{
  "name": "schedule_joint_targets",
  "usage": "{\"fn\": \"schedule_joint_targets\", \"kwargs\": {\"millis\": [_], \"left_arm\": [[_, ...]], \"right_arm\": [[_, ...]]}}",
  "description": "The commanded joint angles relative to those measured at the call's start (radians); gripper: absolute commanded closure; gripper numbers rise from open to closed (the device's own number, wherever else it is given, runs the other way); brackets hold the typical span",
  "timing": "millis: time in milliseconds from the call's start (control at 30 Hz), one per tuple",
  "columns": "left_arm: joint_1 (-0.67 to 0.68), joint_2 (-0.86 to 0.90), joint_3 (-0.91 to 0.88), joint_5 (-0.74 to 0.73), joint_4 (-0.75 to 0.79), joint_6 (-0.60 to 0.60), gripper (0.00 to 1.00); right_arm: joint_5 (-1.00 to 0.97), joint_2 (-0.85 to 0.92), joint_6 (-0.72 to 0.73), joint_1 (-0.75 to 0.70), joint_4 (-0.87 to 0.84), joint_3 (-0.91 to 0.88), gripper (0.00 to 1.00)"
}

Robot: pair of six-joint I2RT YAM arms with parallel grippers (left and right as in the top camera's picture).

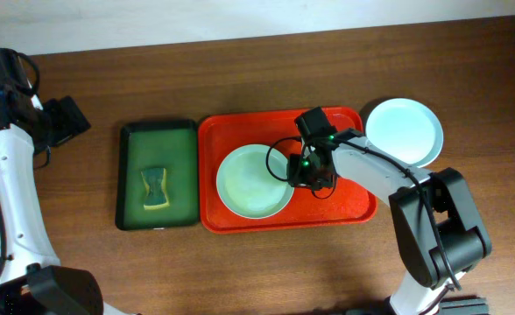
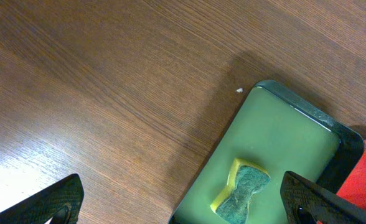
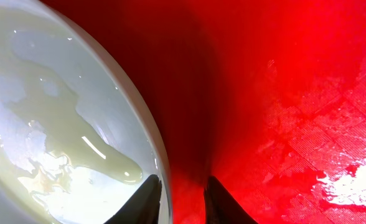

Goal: Clean dirty plates on tray and stack at the side
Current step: 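Lift the pale green plate with the right gripper and swing it over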

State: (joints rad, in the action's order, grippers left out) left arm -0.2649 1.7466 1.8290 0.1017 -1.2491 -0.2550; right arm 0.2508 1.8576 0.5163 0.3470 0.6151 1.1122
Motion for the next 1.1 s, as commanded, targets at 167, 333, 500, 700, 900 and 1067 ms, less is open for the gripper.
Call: {"fn": "schedule_joint_targets", "kwargs": {"millis": [167,333,500,700,900,1067], "left_arm": [[-0.005,-0.002,0.005,-0.008,-0.002,-0.013,0.01],[-0.005,-0.002,0.005,-0.008,-0.002,-0.013,0.01],[-0.005,-0.002,0.005,-0.008,-0.002,-0.013,0.01],[-0.005,-0.002,0.005,-0.008,-0.002,-0.013,0.01],[-0.005,-0.002,0.005,-0.008,-0.002,-0.013,0.01],[-0.005,-0.002,0.005,-0.008,-0.002,-0.013,0.01]], "right_arm": [[-0.019,0.036,-0.002,0.006,-0.011,-0.009,0.82],[-0.019,0.036,-0.002,0.006,-0.018,-0.009,0.96],[-0.019,0.036,-0.003,0.006,-0.018,-0.009,0.96],[-0.019,0.036,-0.003,0.006,-0.017,-0.009,0.96],[-0.020,0.036,-0.003,0.006,-0.018,-0.009,0.96],[-0.020,0.036,-0.003,0.006,-0.018,-0.009,0.96]]}}
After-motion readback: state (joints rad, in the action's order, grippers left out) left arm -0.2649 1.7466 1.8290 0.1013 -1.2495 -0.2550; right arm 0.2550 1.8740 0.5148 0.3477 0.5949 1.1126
